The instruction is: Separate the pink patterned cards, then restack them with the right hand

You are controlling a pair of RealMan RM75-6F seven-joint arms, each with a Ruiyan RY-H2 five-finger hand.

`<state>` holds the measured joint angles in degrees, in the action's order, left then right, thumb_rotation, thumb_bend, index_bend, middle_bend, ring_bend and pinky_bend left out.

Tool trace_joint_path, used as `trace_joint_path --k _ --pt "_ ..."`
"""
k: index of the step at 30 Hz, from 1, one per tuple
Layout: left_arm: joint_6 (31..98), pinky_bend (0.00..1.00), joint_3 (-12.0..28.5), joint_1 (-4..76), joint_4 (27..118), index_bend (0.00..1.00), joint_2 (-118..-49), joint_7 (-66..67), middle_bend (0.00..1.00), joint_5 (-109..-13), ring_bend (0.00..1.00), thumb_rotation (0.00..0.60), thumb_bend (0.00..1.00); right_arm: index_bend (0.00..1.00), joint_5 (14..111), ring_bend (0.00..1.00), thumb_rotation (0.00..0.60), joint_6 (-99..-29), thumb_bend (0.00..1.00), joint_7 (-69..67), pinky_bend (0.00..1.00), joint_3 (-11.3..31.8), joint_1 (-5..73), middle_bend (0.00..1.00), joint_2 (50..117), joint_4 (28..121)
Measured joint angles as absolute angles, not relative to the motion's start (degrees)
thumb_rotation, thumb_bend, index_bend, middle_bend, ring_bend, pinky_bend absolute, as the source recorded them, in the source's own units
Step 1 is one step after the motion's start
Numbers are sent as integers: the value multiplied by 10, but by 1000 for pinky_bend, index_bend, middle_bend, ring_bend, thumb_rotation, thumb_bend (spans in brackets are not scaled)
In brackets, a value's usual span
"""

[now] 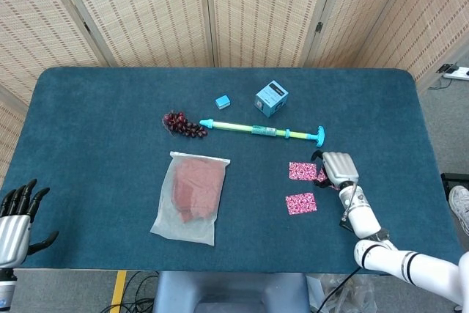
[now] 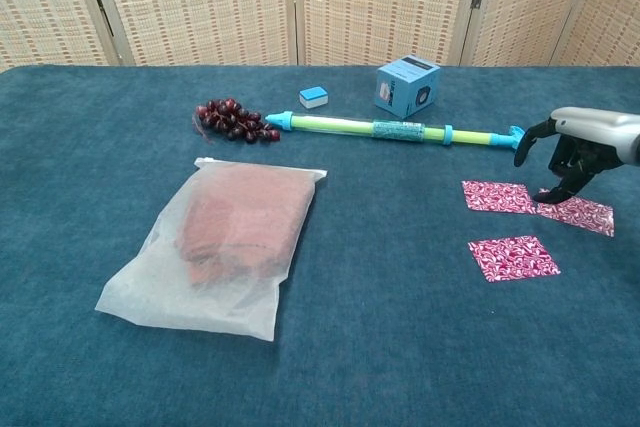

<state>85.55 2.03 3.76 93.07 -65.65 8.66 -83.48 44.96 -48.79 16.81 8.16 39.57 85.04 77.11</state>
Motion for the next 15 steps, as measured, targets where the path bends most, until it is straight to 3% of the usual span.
trace_joint_path --k 15 --pt "857 90 21 36 930 166 -654 86 27 -834 25 600 230 326 423 1000 600 -454 236 185 1000 91 417 933 884 726"
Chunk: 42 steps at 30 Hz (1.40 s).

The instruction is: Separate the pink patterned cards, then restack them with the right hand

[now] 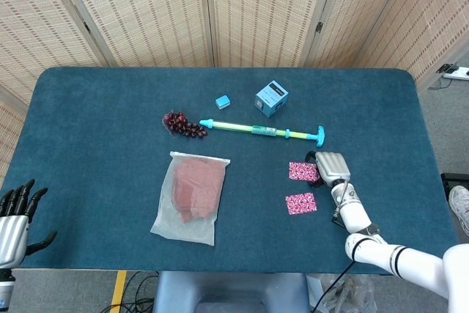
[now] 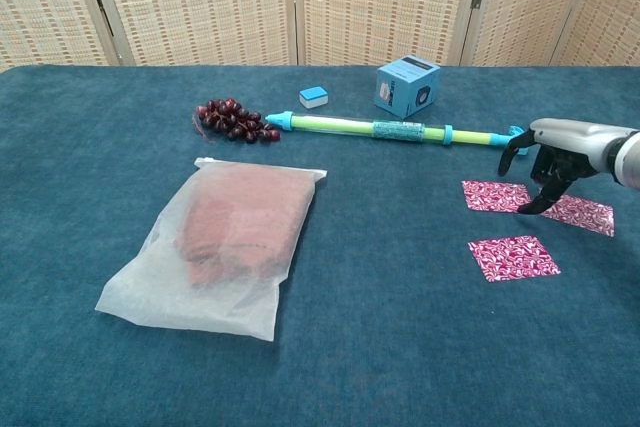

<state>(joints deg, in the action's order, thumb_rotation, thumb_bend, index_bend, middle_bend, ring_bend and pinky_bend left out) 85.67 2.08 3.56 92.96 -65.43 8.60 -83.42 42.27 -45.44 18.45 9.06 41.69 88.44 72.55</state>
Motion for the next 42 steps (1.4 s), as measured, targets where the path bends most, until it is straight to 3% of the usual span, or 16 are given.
trace_joint_path --k 25,42 --pt "854 89 20 34 923 166 -656 82 27 -832 25 600 230 325 408 1000 600 -438 236 204 1000 91 434 933 911 688" --pt "855 90 21 32 921 166 -657 80 27 -833 25 600 231 342 408 1000 600 -447 300 207 1000 92 432 934 912 691"
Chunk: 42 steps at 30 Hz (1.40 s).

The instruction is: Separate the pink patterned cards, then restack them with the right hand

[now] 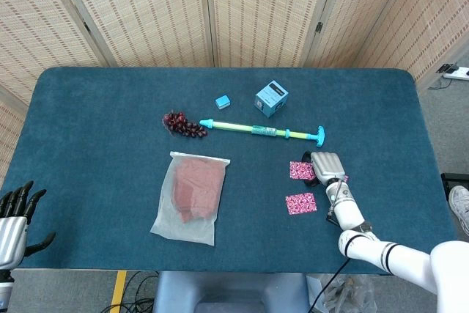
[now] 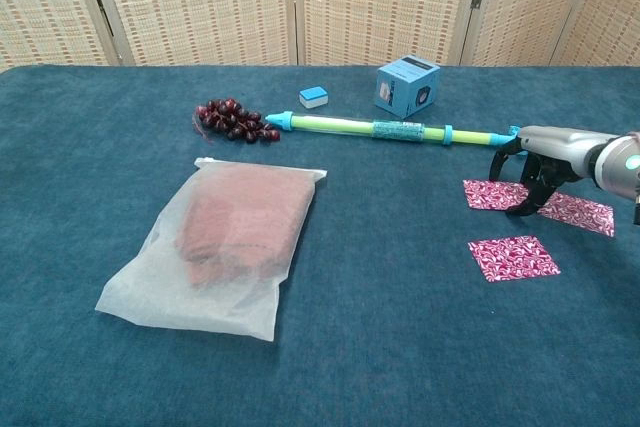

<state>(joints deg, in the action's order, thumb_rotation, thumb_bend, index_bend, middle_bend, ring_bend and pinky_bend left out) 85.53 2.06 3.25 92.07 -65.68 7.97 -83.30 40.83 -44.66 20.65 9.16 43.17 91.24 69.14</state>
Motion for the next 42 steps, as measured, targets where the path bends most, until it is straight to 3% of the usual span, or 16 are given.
trace_joint_path --k 12,20,42 --pt "852 90 22 36 922 166 -658 81 27 -835 25 600 231 343 446 1000 600 -482 300 194 1000 87 410 934 871 786" --pt "853 90 23 39 919 166 -661 76 27 -839 25 600 231 343 497 1000 600 -503 300 200 1000 50 386 934 847 867" --pt "855 90 20 32 917 166 -661 62 27 -837 24 600 230 343 582 1000 600 -497 308 192 1000 0 362 934 814 885"
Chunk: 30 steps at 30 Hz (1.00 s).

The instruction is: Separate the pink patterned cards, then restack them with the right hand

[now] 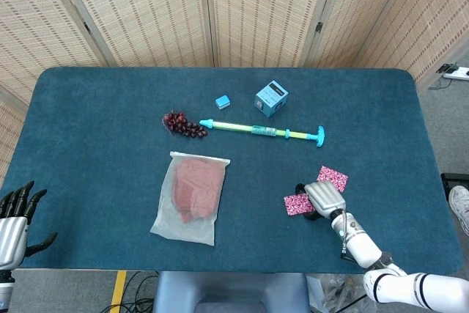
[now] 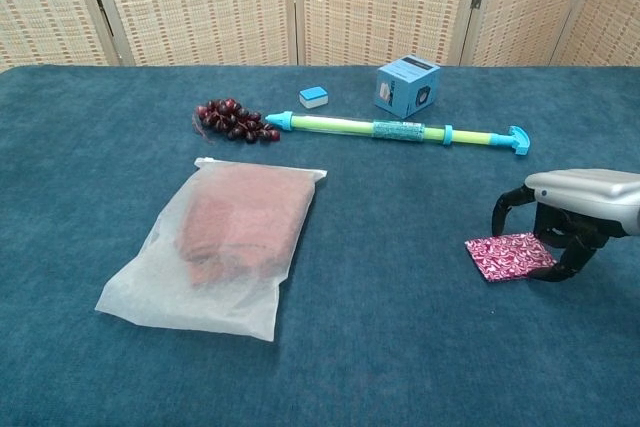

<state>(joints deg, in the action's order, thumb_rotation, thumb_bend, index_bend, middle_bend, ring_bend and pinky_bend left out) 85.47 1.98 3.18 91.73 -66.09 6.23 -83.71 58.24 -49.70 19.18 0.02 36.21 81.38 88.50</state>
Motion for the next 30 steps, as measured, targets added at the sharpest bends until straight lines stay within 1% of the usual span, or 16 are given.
trace_joint_path --k 8,19,24,30 --pt "856 89 20 30 919 166 -658 60 27 -836 25 600 230 343 597 1000 600 -492 309 183 1000 0 359 934 822 869" --pt "856 90 20 30 920 163 -656 57 27 -838 25 600 231 343 605 1000 600 -497 310 187 1000 0 354 930 813 881" --pt "855 90 20 32 919 163 -658 58 27 -839 25 600 230 303 605 1000 600 -500 310 194 1000 -1 351 925 805 888" --pt "854 90 20 32 920 163 -658 59 27 -838 25 600 231 294 602 1000 600 -495 311 194 1000 0 351 925 809 884"
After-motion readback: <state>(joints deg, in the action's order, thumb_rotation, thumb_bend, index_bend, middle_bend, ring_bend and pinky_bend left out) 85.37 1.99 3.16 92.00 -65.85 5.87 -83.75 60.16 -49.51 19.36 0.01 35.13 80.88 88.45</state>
